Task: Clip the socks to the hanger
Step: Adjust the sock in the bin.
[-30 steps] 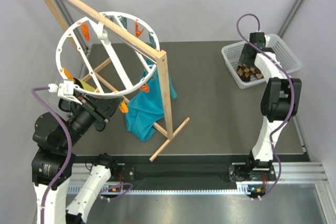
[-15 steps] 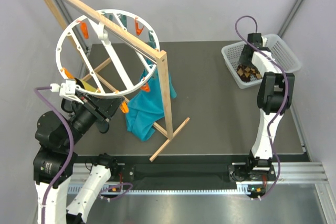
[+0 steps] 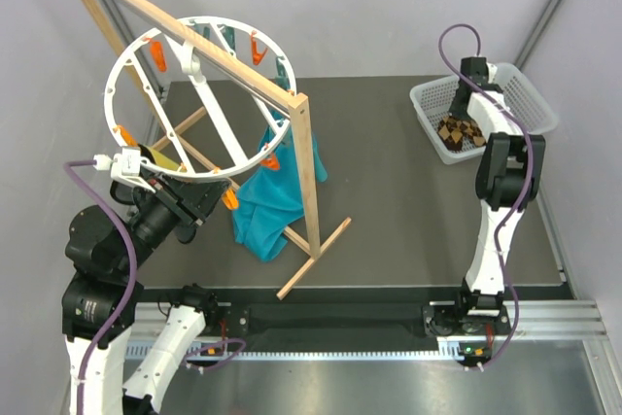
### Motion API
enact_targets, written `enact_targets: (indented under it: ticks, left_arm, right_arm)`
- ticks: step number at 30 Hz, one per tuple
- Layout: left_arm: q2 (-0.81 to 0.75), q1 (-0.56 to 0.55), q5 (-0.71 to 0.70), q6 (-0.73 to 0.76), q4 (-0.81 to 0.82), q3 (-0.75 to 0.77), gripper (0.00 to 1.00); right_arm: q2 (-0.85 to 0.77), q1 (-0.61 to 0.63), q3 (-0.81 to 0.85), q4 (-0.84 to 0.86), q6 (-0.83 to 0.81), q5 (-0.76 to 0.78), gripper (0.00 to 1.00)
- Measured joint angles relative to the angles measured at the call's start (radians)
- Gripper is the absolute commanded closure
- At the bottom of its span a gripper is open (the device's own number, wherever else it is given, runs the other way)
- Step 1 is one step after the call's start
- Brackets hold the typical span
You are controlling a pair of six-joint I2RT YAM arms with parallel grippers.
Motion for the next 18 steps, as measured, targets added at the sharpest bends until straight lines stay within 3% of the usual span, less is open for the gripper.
enact_targets:
  ticks: [7,15,18]
  left_arm:
    - [0.000,0.000,0.002,-0.005,0.000,0.000,1.00]
    - [0.000,0.000,0.004,-0.018,0.000,0.000,1.00]
    - [0.000,0.000,0.004,-0.018,0.000,0.000,1.00]
  right_arm:
    - [-0.082,-0.019,-0.003,-0.018,0.056,-0.066,1.00]
    - [-0.240,-0.138,-0.078,0.126,0.225,-0.323,1.00]
    - [-0.248,-0.183,-0.150,0.191,0.296,-0.383,0.72]
